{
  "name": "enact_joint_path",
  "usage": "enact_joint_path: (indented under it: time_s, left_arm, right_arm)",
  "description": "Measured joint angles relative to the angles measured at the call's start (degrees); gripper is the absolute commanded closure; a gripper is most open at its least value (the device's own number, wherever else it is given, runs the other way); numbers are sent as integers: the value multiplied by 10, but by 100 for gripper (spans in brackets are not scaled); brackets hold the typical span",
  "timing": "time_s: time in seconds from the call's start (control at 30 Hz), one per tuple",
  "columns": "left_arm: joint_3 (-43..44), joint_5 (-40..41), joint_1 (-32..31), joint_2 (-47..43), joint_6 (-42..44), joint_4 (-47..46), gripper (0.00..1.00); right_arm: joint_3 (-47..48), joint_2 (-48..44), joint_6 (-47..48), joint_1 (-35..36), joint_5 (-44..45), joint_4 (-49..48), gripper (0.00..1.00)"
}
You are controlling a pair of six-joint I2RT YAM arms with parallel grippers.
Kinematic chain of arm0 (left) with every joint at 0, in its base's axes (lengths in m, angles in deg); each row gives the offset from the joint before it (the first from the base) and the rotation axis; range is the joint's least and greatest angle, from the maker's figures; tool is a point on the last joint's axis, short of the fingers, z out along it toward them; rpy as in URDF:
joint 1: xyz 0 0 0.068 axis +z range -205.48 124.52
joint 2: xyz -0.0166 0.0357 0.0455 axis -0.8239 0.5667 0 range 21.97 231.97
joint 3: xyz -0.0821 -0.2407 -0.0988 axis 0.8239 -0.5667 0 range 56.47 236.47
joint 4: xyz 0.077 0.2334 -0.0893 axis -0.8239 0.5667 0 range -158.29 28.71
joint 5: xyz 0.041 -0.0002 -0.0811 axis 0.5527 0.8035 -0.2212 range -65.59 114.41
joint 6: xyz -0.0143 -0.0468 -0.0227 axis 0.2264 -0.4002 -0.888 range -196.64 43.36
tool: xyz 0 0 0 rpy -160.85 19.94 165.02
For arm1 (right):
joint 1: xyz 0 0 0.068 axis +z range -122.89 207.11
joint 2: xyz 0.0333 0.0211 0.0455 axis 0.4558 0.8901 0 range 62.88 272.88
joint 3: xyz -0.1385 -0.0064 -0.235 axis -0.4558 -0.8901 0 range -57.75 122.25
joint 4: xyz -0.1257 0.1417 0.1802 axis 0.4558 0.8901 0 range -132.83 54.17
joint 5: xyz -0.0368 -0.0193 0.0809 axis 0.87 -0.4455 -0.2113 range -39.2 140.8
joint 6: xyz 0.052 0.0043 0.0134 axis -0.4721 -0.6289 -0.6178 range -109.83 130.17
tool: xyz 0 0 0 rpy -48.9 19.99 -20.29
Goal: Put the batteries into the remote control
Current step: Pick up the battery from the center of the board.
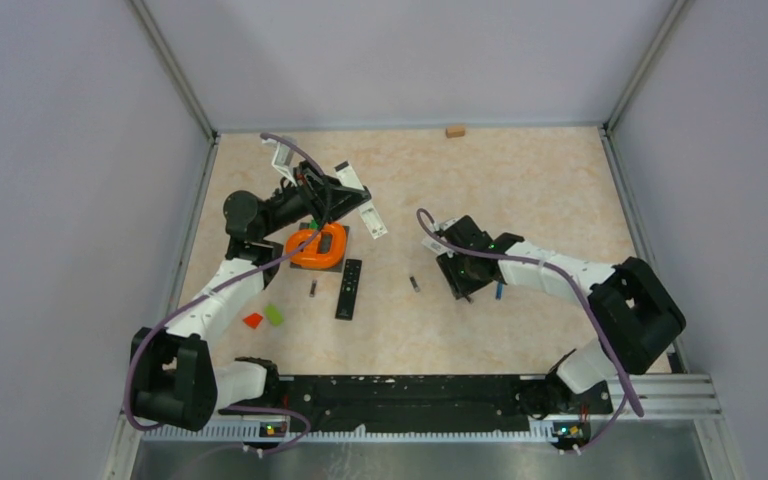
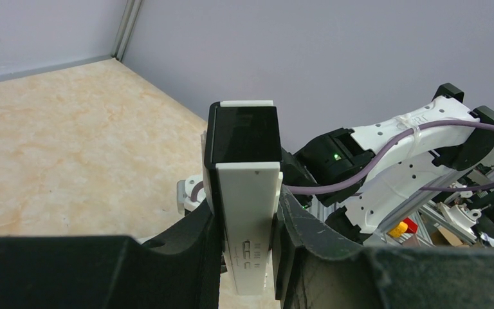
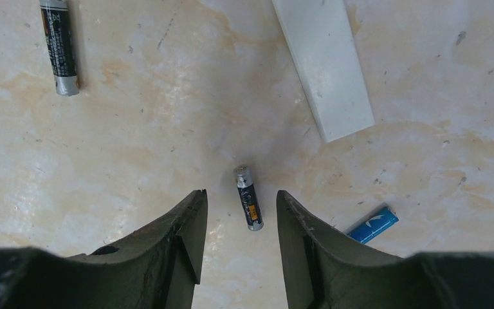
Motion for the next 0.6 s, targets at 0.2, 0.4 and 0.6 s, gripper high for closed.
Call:
enact_joint_path:
  time_s: [0.2, 0.4, 0.6]
  left_arm:
    - [0, 6, 0, -7, 4, 6, 100]
    - [-1, 53, 0, -43, 39, 49, 100]
    - [-18, 189, 0, -103, 93, 147, 100]
  right_arm:
    - [6, 20, -1, 0, 1, 0, 54]
    - [25, 26, -13, 5, -26, -23, 48]
    - [114, 92, -58, 55, -8, -50, 52]
